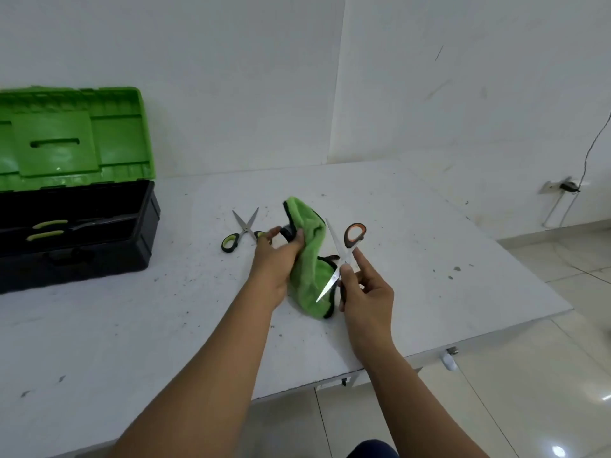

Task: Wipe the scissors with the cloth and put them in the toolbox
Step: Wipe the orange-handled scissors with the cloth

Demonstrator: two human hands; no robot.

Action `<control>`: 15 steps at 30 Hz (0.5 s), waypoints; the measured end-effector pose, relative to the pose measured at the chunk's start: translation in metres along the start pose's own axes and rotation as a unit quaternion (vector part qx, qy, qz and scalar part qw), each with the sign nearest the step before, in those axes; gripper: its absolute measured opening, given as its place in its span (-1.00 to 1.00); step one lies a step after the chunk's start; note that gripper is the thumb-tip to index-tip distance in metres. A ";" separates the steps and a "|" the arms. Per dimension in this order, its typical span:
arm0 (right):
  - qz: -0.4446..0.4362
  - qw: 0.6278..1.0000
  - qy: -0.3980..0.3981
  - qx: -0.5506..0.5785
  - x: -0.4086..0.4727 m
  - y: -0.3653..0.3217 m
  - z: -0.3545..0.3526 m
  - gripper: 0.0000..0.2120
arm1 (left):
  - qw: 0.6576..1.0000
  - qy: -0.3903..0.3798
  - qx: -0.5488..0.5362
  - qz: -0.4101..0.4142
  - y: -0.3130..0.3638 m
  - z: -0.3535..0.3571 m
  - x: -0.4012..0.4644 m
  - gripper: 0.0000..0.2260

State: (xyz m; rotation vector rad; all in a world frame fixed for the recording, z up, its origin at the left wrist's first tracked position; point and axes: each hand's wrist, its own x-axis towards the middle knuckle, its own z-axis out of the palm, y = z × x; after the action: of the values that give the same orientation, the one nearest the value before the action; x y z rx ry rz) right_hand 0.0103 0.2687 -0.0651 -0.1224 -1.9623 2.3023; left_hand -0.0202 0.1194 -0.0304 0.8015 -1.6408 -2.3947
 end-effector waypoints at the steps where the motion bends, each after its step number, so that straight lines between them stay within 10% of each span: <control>1: -0.002 1.000 0.002 -0.007 0.000 0.000 0.001 -0.61 | 0.999 -0.029 0.019 -0.002 -0.006 -0.001 -0.005 -0.19; 6: -0.042 0.997 -0.052 -0.040 -0.007 -0.004 0.005 -0.72 | 0.987 -0.121 0.108 0.013 -0.021 0.007 -0.024 -0.39; 15: -0.047 0.995 -0.068 -0.056 -0.006 -0.006 0.006 -0.74 | 0.997 -0.008 0.064 0.032 -0.027 0.023 -0.030 -0.48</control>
State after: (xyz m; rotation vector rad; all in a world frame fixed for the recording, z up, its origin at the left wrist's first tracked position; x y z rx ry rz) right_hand 0.0155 0.2633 -0.0588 0.1170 -2.1122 2.1964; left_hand -0.0009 0.1611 -0.0373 0.7379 -1.8138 -2.2781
